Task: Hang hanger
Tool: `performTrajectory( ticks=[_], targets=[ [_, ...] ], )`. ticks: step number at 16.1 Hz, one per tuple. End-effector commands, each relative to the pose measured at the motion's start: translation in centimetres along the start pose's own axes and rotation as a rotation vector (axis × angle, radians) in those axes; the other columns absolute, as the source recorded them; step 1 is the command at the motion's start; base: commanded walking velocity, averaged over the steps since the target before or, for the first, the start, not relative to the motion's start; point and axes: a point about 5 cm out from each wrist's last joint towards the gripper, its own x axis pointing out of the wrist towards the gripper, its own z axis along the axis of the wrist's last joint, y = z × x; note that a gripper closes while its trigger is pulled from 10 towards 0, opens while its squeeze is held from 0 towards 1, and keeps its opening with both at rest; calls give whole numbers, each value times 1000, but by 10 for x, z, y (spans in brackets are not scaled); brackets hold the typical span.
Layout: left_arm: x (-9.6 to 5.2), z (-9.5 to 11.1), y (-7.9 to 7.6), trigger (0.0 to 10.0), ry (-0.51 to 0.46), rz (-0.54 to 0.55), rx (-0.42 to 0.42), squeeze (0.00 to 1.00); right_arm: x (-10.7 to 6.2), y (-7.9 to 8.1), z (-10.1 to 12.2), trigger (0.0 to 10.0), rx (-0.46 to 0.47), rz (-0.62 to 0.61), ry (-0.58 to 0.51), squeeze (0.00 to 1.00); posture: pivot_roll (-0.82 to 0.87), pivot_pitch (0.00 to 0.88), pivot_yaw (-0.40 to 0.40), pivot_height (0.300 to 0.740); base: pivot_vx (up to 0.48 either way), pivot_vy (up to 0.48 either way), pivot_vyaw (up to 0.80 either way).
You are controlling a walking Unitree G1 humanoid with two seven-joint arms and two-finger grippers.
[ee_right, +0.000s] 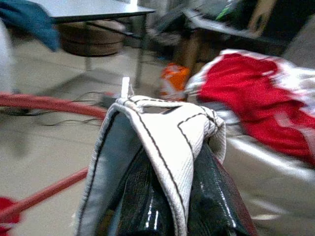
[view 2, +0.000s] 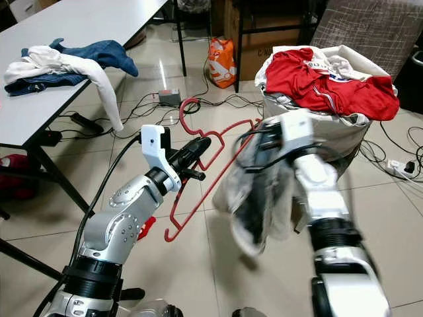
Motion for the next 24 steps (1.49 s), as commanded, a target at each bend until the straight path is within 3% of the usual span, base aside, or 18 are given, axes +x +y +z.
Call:
performTrajectory(
  ticks=[1, 6, 8, 11, 12, 14, 15, 16, 17, 19, 21, 23, 24],
  targets=[
    [0, 2, -1, 10000, -8, -3, 6, 0, 4, -10, 22, 0, -8, -44, -88, 0, -92, 0, 62, 740, 0, 0, 0],
    [0, 3, -1, 10000, -4, -19, 8, 0, 2, -35, 18, 0, -47, -135, -60, 0, -92, 0, 65, 740, 0, 0, 0],
    [-2, 7, -7, 10000, -13, -76, -26, 0, 4, -44, 17, 0, -78, -171, -43, 0, -86, 0, 64, 740, 0, 0, 0],
    [-6, 7, -10, 10000, -7, -121, -14, 0, 7, -52, 26, 0, -128, -195, -64, 0, -78, 0, 57, 740, 0, 0, 0],
    [-6, 3, -7, 10000, 7, -102, 8, 0, 6, -52, 25, 0, -119, -202, -66, 0, -78, 0, 57, 740, 0, 0, 0],
    [-7, -10, 13, 10000, 75, 63, 162, 0, 0, -51, 12, 0, -38, -266, -59, 0, -77, 0, 47, 740, 0, 0, 0],
    [-9, -13, 19, 10000, 89, 110, 197, 0, -3, -49, 8, 0, -24, -275, -58, 0, -77, 0, 47, 740, 0, 0, 0],
    [-14, -19, 35, 10000, 137, 218, 303, 0, -11, -42, -4, 0, -7, -288, -51, 0, -80, 0, 52, 740, 0, 0, 0],
    [-20, -33, 54, 10000, 197, 344, 338, 0, -20, -30, -30, 0, 82, -290, 0, 0, -84, 0, 58, 740, 0, 0, 0],
    [-24, -48, 71, 10000, 240, 436, 372, 0, -27, -15, -61, 0, 176, -290, 72, 0, -93, 0, 73, 740, 0, 0, 0],
    [-25, -60, 85, 10000, 263, 481, 384, 0, -27, 0, -77, 0, 277, -275, 130, 0, -100, 0, 90, 740, 0, 0, 0],
    [-30, -91, 93, 10000, 380, 512, 332, 0, -30, 20, -102, 0, 390, -252, 279, 0, -93, 0, 89, 740, 0, 0, 0],
    [-31, -96, 93, 10000, 403, 517, 320, 0, -31, 23, -105, 0, 400, -248, 306, 0, -95, 0, 90, 740, 0, 0, 0]
  ],
)
